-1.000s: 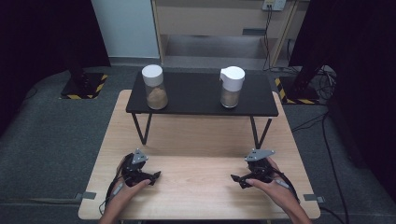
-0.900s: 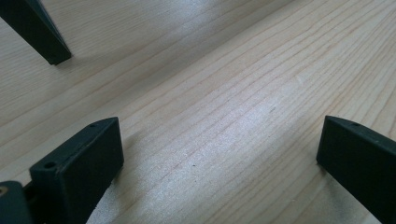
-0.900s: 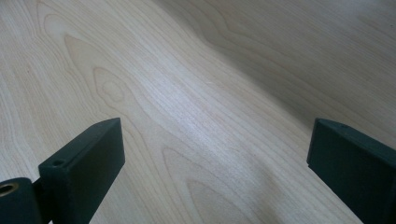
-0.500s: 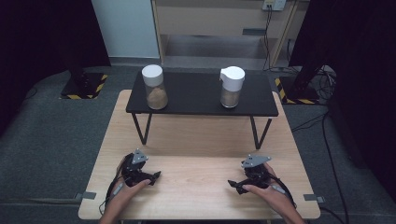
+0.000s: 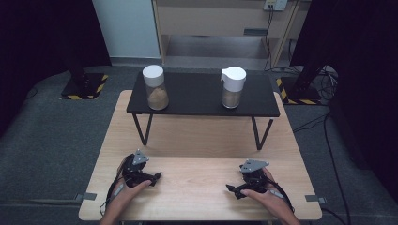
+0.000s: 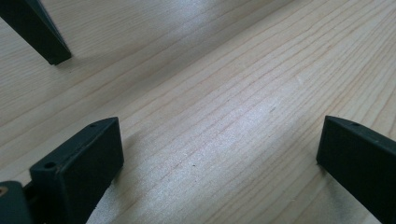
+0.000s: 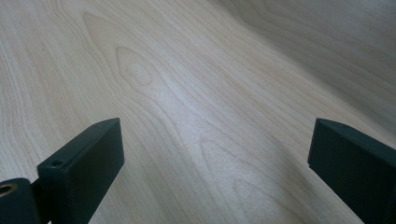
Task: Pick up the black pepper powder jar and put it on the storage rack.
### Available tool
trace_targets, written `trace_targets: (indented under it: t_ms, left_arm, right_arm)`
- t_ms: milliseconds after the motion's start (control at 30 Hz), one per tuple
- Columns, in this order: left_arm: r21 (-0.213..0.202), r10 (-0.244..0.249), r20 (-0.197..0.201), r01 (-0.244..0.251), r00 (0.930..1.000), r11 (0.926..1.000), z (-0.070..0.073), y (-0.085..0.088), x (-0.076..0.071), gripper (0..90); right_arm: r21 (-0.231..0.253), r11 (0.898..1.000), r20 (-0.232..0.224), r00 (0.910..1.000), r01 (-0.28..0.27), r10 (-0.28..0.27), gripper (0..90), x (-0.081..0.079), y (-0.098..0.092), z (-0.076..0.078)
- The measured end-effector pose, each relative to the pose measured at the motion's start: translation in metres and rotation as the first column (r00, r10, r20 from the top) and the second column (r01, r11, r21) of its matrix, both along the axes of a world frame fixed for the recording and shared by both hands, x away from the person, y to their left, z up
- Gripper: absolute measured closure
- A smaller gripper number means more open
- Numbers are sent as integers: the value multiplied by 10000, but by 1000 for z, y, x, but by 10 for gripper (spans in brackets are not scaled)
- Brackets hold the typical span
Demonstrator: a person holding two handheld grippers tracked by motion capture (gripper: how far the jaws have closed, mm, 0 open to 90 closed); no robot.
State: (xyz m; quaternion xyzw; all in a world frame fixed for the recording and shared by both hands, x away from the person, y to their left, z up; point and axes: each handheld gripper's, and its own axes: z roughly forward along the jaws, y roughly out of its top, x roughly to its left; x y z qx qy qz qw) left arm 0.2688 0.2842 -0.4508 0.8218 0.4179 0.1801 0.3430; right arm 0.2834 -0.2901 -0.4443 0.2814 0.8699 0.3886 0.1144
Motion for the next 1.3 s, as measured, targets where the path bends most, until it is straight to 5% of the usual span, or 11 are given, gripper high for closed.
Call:
trace_targets:
  t_ms: [1300]
  left_arm:
    - [7,14,-5,-14,10000,10000,0,0,0,0]
  right_arm:
    - [-291,9996,73,10000,20,-18,12,-8,13,-10]
